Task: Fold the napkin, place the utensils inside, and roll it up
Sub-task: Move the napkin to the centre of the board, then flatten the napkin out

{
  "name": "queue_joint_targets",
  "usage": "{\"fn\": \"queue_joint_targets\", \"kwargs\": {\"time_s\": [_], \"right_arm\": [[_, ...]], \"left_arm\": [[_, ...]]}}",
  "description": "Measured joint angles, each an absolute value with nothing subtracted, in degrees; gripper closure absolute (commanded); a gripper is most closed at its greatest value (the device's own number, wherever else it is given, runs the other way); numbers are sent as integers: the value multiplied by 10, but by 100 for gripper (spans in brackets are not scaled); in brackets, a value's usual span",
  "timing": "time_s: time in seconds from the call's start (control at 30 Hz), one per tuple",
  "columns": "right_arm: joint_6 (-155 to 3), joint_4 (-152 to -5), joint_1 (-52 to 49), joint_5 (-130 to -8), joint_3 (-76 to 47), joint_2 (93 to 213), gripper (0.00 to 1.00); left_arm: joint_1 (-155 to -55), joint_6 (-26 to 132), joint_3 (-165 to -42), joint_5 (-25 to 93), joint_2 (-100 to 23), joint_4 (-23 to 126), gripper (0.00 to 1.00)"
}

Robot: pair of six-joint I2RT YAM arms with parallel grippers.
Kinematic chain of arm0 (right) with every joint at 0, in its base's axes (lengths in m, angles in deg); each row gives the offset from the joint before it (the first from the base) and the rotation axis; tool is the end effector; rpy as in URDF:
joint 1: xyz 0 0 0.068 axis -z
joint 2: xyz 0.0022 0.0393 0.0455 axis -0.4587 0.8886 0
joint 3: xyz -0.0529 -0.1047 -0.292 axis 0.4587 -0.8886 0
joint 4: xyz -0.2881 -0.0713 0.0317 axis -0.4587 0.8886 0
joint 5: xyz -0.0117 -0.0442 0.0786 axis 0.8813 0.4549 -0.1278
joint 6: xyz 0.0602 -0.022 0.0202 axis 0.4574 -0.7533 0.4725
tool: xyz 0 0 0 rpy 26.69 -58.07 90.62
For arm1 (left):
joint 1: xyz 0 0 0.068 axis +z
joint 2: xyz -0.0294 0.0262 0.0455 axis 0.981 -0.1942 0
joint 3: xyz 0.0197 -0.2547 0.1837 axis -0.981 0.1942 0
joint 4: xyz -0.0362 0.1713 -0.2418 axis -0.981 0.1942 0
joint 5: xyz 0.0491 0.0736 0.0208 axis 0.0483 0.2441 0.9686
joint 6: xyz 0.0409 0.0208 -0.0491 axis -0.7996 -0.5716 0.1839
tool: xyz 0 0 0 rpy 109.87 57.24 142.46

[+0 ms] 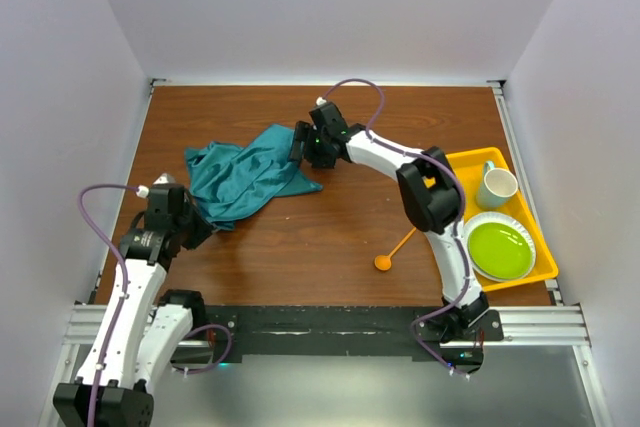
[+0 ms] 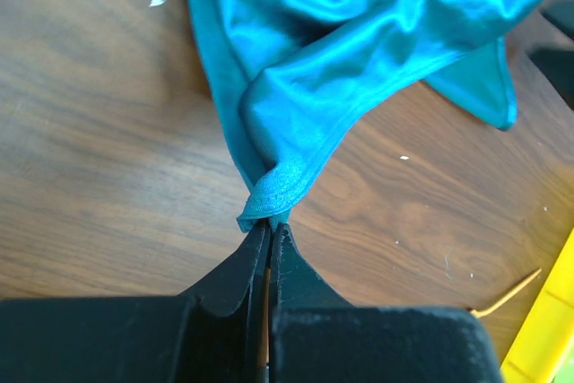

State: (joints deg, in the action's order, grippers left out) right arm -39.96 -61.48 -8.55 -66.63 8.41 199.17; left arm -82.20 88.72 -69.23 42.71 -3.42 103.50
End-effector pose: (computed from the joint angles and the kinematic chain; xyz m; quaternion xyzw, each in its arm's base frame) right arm 0.4599 0.3383 0.1804 0.0394 0.9276 0.2657 0.2596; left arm 0.1500 -0.0085 0.2586 -0.3578 0.8755 -0.1373 0.2944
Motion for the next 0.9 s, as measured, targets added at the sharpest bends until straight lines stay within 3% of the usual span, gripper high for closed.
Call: {"fn": "queue_joint_targets", "kwargs": {"time_s": [0.23,0.5,0.77,0.9], "right_arm": [[-376,-629,-71,-670,174,2067,45],[-364,-638,-60,-672,185,2090,100],[-376,-619,-43,-700,227,2083,100],[-390,-582,-38,-703,198,1978,100]], "left_arm": [[-822,863,-706,404,-71,1022,100],[-822,838,-747,402,-113,1016,100],[-822,807,-889,419,-164,1008,100],[-822,786,-990,450,-193,1013,100]]}}
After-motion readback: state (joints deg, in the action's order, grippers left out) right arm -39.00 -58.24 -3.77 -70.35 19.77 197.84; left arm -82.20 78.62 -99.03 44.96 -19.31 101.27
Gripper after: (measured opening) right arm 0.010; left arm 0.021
